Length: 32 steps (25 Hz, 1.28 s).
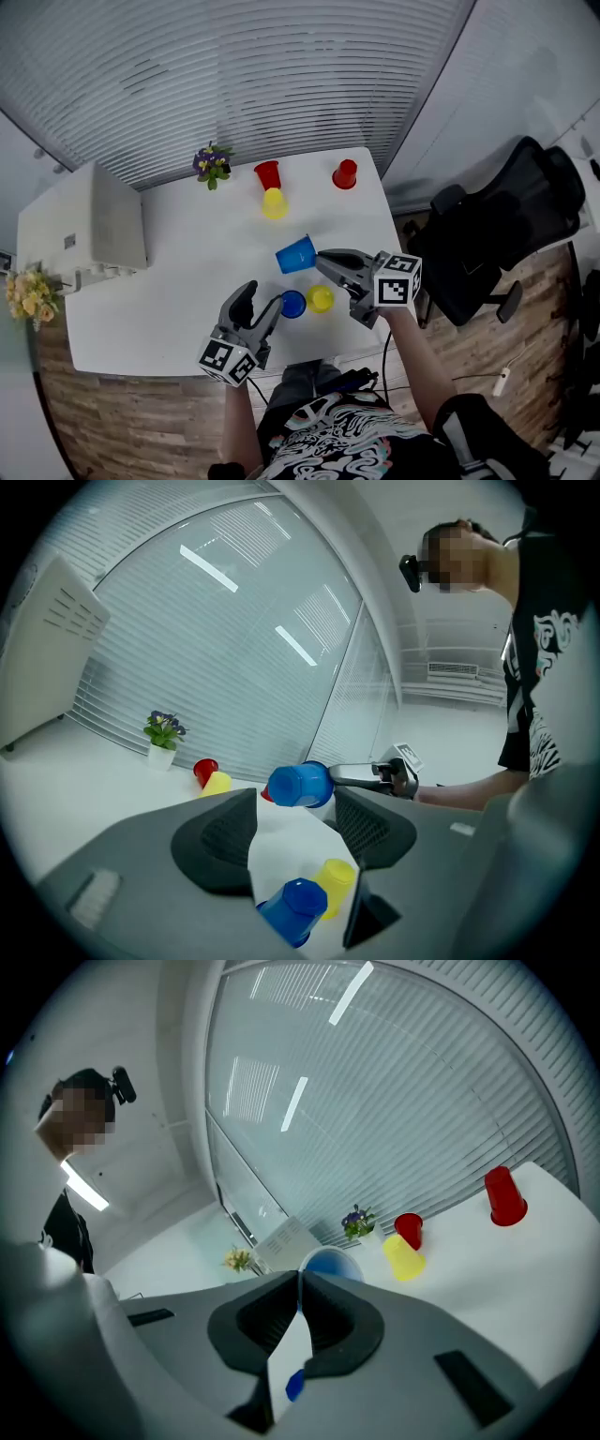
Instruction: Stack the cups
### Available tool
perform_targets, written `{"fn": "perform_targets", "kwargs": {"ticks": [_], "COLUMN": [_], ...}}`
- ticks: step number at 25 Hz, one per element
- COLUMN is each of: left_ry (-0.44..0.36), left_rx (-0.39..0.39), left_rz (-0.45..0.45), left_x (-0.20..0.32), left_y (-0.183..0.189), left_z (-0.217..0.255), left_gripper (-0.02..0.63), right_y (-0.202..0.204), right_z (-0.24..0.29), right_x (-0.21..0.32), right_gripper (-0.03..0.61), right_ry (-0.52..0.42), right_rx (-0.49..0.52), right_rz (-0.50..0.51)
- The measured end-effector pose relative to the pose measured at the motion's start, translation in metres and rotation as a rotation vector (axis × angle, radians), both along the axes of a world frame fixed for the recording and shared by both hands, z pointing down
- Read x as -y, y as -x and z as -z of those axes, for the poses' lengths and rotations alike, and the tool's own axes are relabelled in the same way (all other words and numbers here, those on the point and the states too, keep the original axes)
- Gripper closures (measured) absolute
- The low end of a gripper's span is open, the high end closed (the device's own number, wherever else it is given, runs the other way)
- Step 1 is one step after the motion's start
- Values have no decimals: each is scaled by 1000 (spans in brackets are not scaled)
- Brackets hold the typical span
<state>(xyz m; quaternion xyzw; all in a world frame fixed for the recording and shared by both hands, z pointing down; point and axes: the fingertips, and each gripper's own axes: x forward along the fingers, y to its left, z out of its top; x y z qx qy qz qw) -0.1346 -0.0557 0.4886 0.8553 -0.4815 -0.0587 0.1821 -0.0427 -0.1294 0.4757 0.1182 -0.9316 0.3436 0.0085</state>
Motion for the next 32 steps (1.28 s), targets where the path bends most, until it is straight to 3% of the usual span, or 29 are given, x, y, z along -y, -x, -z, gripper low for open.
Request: {"fn": "perform_targets", "kwargs": {"ticks": [16, 19, 23, 32], "left_ry": [-101, -129, -172, -177], "left_rx": [-25, -43, -9, 11], "left_rz": [-81, -88, -91, -102], "left_x": [11, 12, 10, 9], "left_y": [-56, -66, -78, -103], "left_z": [49, 61, 70, 61], "left_gripper": [362, 364, 397, 397], "right_y": [-40, -47, -56, -81], "right_z": [49, 50, 46, 36], "right_x": [-30, -35, -40, -44], "right_gripper": [560, 560, 560, 558], "right_ry": [242, 276, 310, 328], "right_rx": [399, 434, 458, 466], "right_rz": [4, 13, 10, -16]}}
